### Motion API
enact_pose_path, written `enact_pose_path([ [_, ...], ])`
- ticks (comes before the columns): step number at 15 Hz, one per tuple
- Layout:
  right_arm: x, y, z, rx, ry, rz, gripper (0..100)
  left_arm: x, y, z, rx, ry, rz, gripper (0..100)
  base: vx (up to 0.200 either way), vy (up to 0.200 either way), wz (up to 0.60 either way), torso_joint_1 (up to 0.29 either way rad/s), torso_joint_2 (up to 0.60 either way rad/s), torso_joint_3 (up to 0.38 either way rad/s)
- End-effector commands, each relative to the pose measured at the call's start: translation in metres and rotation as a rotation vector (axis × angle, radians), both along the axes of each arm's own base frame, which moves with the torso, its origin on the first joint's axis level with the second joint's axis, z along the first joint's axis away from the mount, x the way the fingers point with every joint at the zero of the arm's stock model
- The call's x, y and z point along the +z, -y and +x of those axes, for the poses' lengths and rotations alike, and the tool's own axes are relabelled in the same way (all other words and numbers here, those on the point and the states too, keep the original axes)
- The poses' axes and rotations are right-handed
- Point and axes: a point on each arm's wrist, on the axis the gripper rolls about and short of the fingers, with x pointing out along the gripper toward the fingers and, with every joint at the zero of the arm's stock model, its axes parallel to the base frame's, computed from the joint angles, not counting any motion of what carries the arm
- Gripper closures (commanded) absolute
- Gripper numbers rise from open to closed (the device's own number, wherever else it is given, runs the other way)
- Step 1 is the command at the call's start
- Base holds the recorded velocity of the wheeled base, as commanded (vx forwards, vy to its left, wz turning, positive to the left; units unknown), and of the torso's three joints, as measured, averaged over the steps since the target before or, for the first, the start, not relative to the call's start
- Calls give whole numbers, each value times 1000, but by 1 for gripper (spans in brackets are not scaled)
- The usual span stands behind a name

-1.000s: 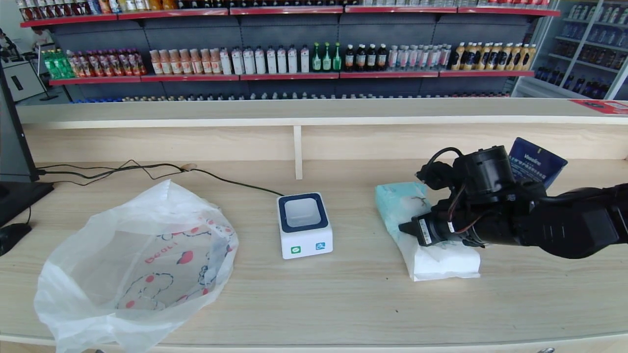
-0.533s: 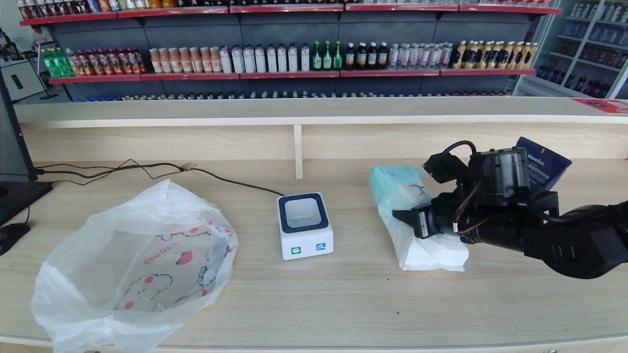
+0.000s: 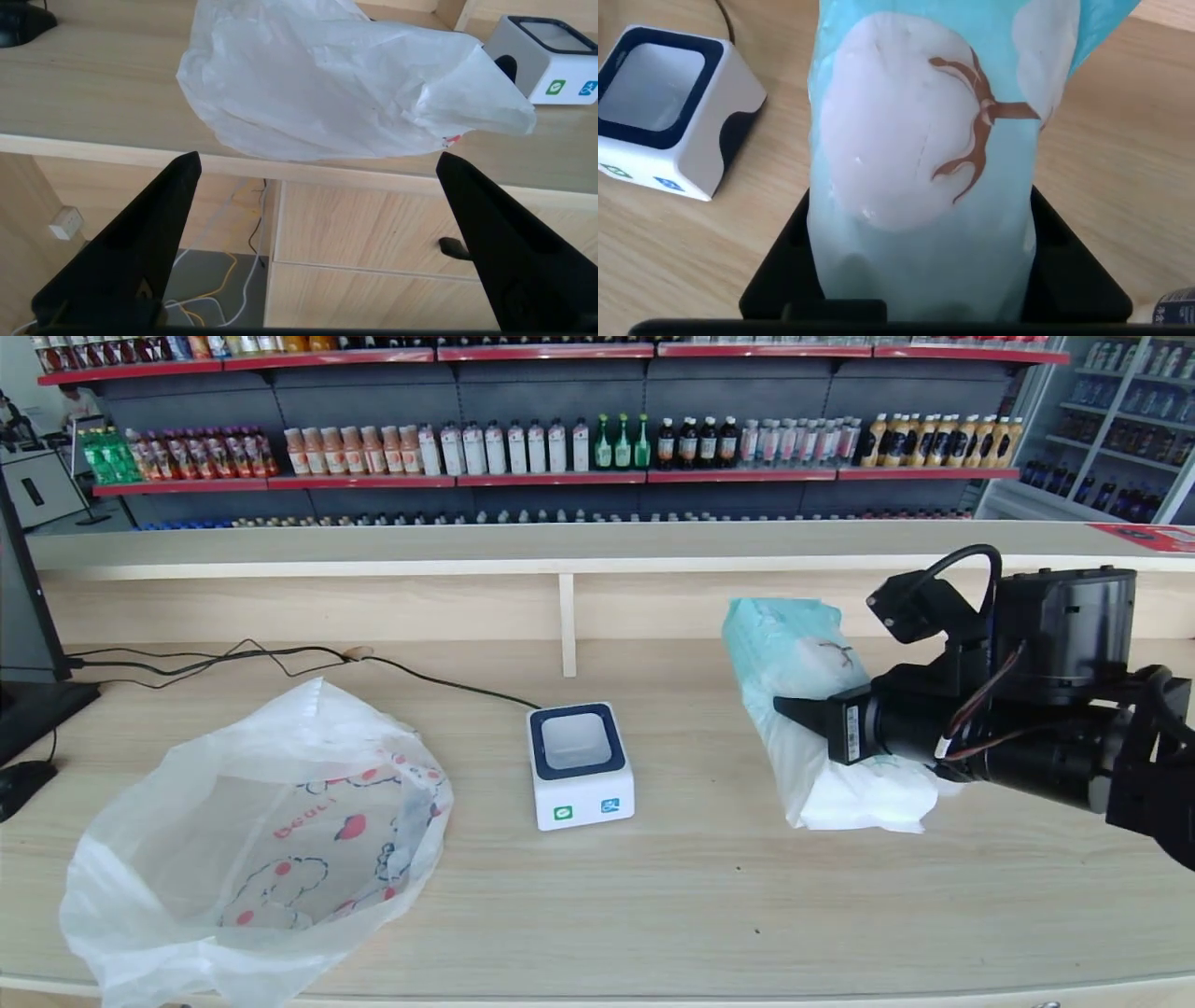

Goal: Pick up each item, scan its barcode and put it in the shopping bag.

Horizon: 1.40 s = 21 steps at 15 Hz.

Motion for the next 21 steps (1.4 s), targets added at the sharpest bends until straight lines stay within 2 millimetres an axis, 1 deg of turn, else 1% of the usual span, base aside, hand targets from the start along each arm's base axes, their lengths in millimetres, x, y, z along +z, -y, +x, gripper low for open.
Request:
enact_pose_path([
  [1, 21, 0, -46, 77, 70, 41, 100, 0, 0, 0, 1, 0, 0, 0, 0, 0, 0, 0, 0, 0],
  [2, 17, 2, -55, 84, 63, 38, 100, 0, 0, 0, 1, 0, 0, 0, 0, 0, 0, 0, 0, 0],
  [3, 16, 3, -57, 83, 63, 35, 100, 0, 0, 0, 1, -1, 0, 0, 0, 0, 0, 0, 0, 0],
  [6, 19, 9, -69, 96, 80, 69, 100, 0, 0, 0, 2, 0, 0, 0, 0, 0, 0, 0, 0, 0],
  [8, 11, 6, -78, 169, 72, 185, 100, 0, 0, 0, 1, 0, 0, 0, 0, 0, 0, 0, 0, 0],
  [10, 7, -5, -82, 215, 69, 290, 100, 0, 0, 0, 1, 0, 0, 0, 0, 0, 0, 0, 0, 0],
  [13, 5, -37, -91, 359, 12, 553, 100, 0, 0, 0, 2, -1, 0, 0, 0, 0, 0, 0, 0, 0],
  [14, 5, -50, -99, 448, -50, 660, 100, 0, 0, 0, 2, 0, 0, 0, 0, 0, 0, 0, 0, 0],
  [15, 6, -58, -110, 527, -126, 773, 100, 0, 0, 0, 1, 0, 0, 0, 0, 0, 0, 0, 0, 0],
  [16, 6, -63, -114, 557, -179, 841, 100, 0, 0, 0, 1, -1, 0, 0, 0, 0, 0, 0, 0, 0],
  [17, 2, -69, -109, 551, -215, 869, 100, 0, 0, 0, 1, 0, 0, 0, 0, 0, 0, 0, 0, 0],
  [19, -6, -76, -104, 534, -287, 907, 100, 0, 0, 0, 1, 0, 0, 0, 0, 0, 0, 0, 0, 0],
  [21, -9, -80, -100, 513, -376, 1000, 100, 0, 0, 0, 1, -1, 0, 0, 0, 0, 0, 0, 0, 0],
])
